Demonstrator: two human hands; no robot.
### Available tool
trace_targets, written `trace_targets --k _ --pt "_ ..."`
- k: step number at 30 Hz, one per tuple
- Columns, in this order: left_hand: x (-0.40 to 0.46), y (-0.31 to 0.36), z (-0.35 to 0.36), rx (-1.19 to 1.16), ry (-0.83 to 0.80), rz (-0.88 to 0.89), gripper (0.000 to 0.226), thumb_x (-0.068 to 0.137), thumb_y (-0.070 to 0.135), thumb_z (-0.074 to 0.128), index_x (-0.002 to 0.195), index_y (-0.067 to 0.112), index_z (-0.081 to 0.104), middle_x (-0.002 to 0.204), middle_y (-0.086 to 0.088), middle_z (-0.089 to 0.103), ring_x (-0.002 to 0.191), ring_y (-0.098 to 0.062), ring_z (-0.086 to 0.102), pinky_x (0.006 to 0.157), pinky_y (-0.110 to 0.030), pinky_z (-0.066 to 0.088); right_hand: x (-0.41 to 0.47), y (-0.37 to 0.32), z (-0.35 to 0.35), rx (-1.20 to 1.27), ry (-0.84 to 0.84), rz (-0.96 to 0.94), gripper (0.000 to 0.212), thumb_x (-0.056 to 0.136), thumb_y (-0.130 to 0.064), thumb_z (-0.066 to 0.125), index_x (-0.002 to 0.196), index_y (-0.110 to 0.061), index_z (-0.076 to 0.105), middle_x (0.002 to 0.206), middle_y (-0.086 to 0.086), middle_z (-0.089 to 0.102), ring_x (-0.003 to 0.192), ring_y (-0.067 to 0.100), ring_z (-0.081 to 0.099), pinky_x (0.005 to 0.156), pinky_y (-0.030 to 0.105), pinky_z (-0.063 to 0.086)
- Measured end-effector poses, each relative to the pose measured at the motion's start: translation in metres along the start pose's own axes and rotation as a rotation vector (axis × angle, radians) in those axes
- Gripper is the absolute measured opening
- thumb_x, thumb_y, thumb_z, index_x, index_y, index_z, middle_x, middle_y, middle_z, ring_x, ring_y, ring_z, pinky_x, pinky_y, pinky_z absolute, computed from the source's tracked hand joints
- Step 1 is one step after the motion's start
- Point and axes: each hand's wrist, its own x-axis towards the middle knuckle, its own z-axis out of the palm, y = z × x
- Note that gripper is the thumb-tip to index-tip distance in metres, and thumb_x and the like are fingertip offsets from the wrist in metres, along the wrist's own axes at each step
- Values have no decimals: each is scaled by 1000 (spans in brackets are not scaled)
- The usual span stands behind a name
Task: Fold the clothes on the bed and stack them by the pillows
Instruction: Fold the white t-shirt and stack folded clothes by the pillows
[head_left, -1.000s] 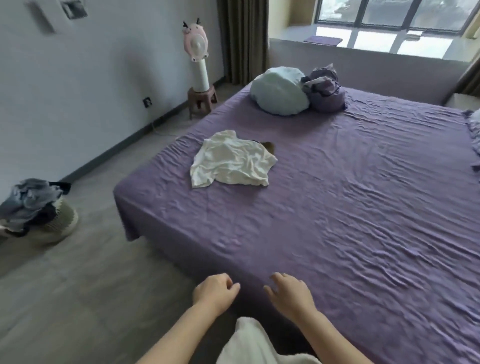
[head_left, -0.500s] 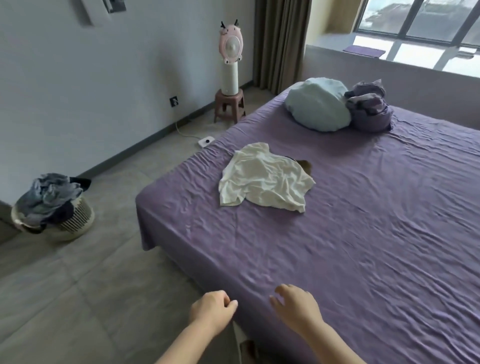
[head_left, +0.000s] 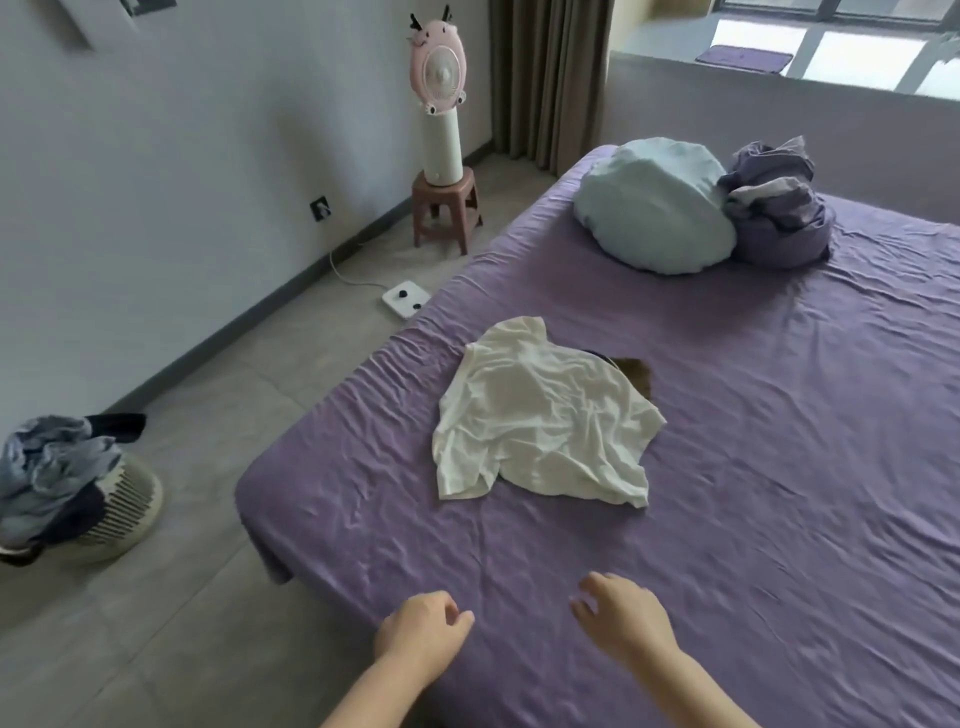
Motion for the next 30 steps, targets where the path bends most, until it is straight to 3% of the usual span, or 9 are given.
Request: trace_targets --k 3,7,11,13,18,24,28,30 --pt "40 7 -22 -5 -7 0 37 86 58 46 104 29 61 114 11 64 107 -12 59 84 -23 40 36 -9 -12 10 13 5 32 93 -46 36 68 -26 29 88 -6 44 105 21 54 82 29 36" --pt "104 12 -48 -58 -20 1 37 88 55 49 112 30 61 116 13 63 108 -11 58 83 -22 41 89 -30 -18 1 16 -15 41 93 -46 35 63 -25 17 82 -7 34 105 22 53 80 32 35" --pt "175 11 -63 -92 -58 17 33 91 47 50 114 26 61 116 8 63 107 -12 58 85 -23 44 143 -51 -13 5 -9 -17 21 93 -44 35 82 -26 42 91 -6 46 106 22 51 81 31 35" --pt "210 9 -68 -92 -66 19 32 93 42 48 114 22 60 117 3 62 107 -15 58 86 -26 46 170 -60 -10 -3 -25 2 28 92 -45 36 98 -22 51 107 -3 55 110 22 50 84 31 36" --pt "302 5 -73 -154 -70 -17 35 96 32 47 125 11 52 123 -10 55 111 -23 55 89 -27 42 240 -79 -3 73 -25 63 32 91 -47 38 109 -25 54 116 -5 55 111 19 50 85 29 37" --pt "393 18 -77 -549 -28 -149 50 96 30 51 138 6 42 135 -13 52 122 -27 51 100 -34 41 320 -100 1 157 54 47 36 95 -44 41 125 -28 50 127 -9 51 117 14 47 89 25 38" --pt "424 26 -80 -772 -45 -247 53 89 24 62 136 7 44 130 -12 55 113 -27 57 91 -34 47 354 -112 12 261 60 -2 43 95 -41 44 136 -26 43 137 -8 46 124 14 43 97 23 35" --pt "419 31 -85 -971 -143 -236 28 88 12 64 114 6 58 98 -11 66 75 -14 64 61 -25 51 361 -118 16 365 95 -23 47 94 -40 48 138 -25 41 138 -8 45 126 12 42 98 20 33"
